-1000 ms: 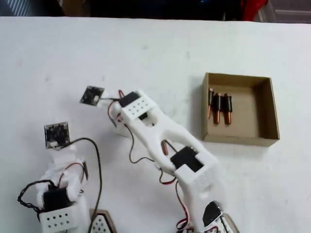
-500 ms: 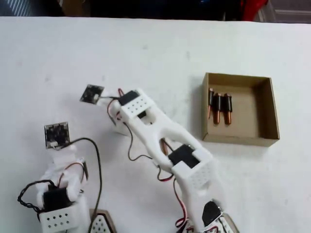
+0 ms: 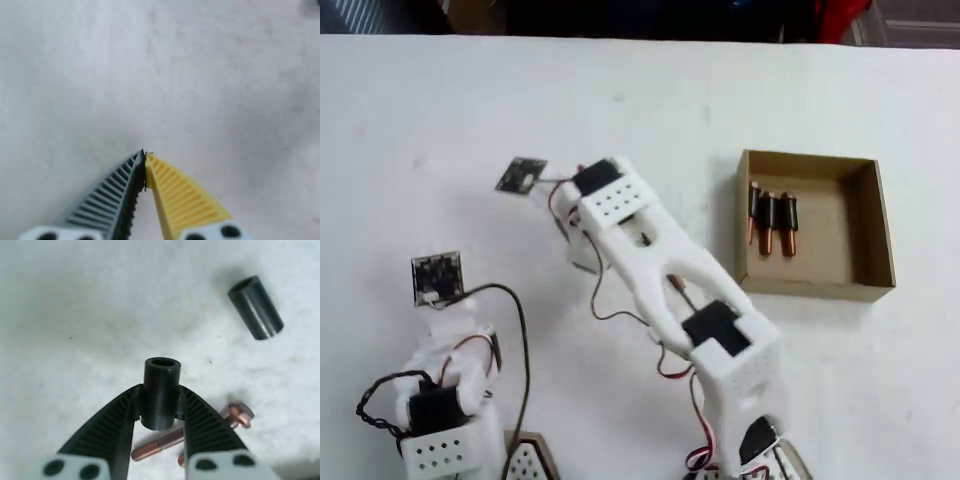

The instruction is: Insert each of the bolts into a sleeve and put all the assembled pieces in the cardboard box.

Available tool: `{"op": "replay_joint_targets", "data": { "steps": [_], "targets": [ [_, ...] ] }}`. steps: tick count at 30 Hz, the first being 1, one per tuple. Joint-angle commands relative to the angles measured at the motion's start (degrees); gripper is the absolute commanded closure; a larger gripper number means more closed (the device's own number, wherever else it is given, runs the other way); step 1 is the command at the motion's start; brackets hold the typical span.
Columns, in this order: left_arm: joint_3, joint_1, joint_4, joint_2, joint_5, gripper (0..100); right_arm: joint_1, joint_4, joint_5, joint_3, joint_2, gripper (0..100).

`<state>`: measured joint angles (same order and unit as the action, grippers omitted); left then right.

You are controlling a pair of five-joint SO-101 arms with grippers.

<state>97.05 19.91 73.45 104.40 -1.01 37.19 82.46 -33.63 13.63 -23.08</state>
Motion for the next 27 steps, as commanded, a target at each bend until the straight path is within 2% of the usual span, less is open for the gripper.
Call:
{"op": "replay_joint_targets", "data": {
  "steps": [1, 16, 27],
  "targets": [
    [-0.1, 0.7, -0.6, 0.4, 0.3, 98, -2.9, 2.9, 4.0, 2.6, 7.8, 98.1],
    [-0.1, 0.7, -0.4, 0.4, 0.3, 98, -14.0, 16.0, 5.4, 1.3, 23.5, 98.1],
    [-0.1, 0.7, -0.4, 0.4, 0.3, 98, -14.5, 7.4, 4.8, -20.4, 37.3, 98.1]
  ]
}}
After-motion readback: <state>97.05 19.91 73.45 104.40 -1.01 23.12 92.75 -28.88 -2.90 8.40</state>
